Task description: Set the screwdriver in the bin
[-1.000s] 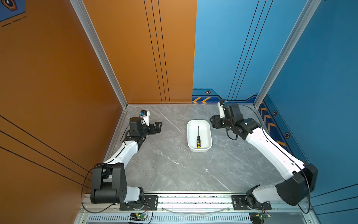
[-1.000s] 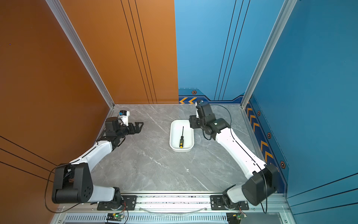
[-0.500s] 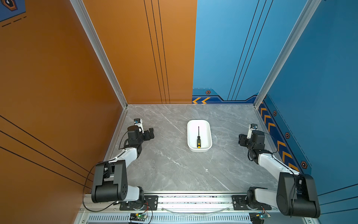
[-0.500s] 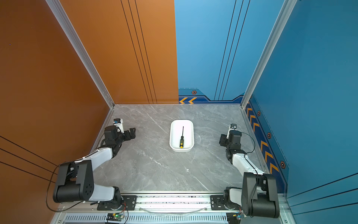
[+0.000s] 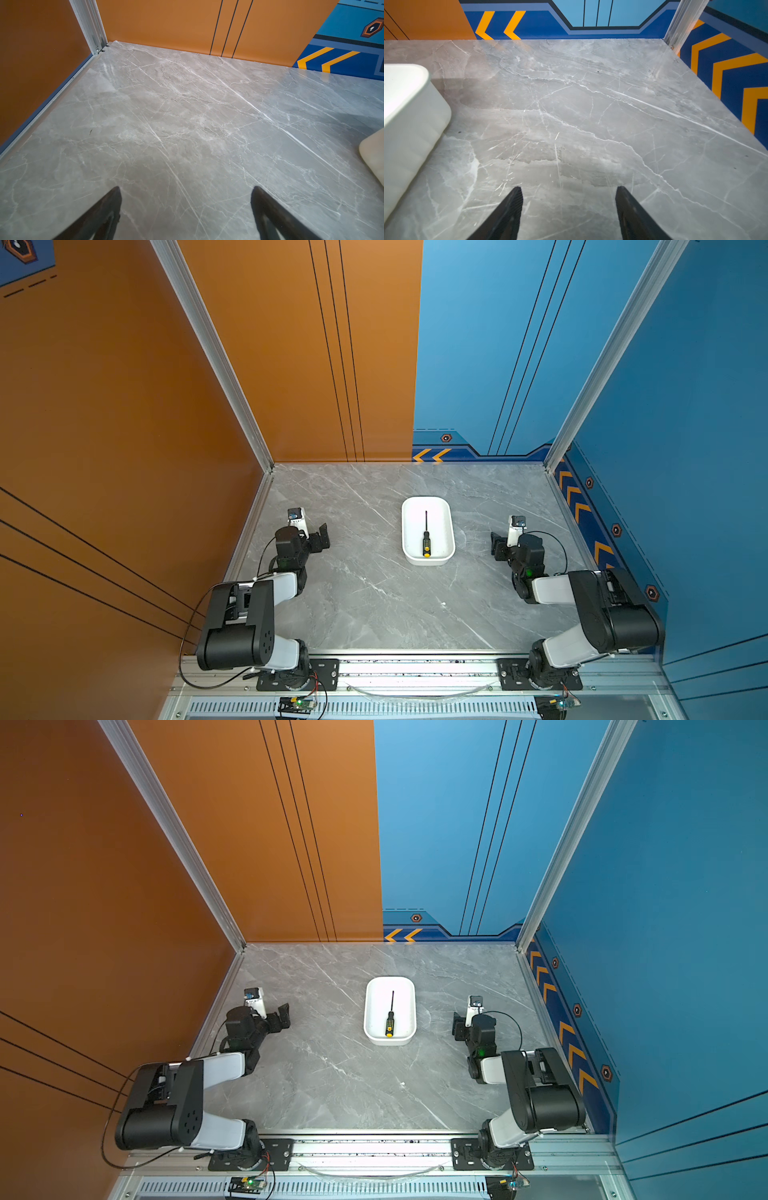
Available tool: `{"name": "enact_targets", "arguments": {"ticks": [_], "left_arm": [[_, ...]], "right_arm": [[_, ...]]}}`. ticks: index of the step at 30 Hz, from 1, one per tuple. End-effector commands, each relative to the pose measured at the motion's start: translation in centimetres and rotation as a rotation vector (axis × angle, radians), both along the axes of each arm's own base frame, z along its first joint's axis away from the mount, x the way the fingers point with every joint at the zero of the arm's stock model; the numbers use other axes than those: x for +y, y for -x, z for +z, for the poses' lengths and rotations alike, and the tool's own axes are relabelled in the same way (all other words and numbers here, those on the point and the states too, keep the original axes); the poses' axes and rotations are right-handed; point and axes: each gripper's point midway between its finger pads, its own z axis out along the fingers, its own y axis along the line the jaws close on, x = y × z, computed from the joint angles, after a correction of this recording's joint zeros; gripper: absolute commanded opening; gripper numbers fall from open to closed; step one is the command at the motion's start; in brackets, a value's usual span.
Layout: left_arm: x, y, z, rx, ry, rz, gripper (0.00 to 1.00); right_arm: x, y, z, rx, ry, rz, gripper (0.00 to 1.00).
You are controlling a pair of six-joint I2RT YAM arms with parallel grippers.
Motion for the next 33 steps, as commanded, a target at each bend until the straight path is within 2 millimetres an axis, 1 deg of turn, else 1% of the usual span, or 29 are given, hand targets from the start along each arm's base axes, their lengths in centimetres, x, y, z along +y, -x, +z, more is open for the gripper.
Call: {"name": "enact_targets", "arguments": {"ticks": [1, 4, 6, 7, 10, 12, 13, 14, 16, 28, 33], "left_arm": [[-0.2, -0.2, 0.9, -0.078, -0.054, 0.001, 0.98], [-1.4, -1.0, 0.0, -0.095, -0.094, -0.039, 0.98], [-2.1, -0.9, -0.6, -0.04, -0.119, -0.067, 0.98], [-2.5, -1.0, -0.5, -0.038, -0.135, -0.077, 0.98], [-2.0, -1.2, -0.6, -0.042, -0.137, -0.052, 0.98], [-2.0, -1.2, -0.5, -0.044, -0.135, -0.05, 0.98], [-2.0, -1.2, -0.5, -0.045, -0.134, -0.049, 0.98], [-2.0, -1.3, -0.5, -0.045, -0.135, -0.05, 0.98], [-2.1, -1.2, -0.5, -0.045, -0.135, -0.051, 0.98], [-2.0, -1.2, -0.6, -0.041, -0.139, -0.045, 0.98], [-2.0, -1.2, -0.5, -0.047, -0.115, -0.061, 0.98]], "right_arm": [[-1.2, -1.1, 2.8, -0.114, 0.029, -0.053, 0.69], [-1.7, -1.6, 2.5, -0.082, -0.009, -0.052, 0.7], [-2.1, -1.8, 2.4, -0.073, -0.049, -0.051, 0.7], [-2.1, -1.8, 2.4, -0.08, -0.054, -0.051, 0.7], [-2.2, -1.8, 2.4, -0.078, -0.053, -0.054, 0.72], [-2.1, -1.8, 2.4, -0.078, -0.05, -0.054, 0.76], [-2.3, -1.8, 2.5, -0.079, -0.046, -0.064, 0.98], [-2.5, -1.7, 2.4, -0.079, -0.043, -0.08, 1.0], [-2.8, -1.6, 2.5, -0.083, -0.033, -0.104, 1.0], [-2.5, -1.7, 2.4, -0.075, -0.022, -0.094, 1.0], [-2.5, -1.8, 2.5, -0.077, -0.021, -0.095, 1.0]]}}
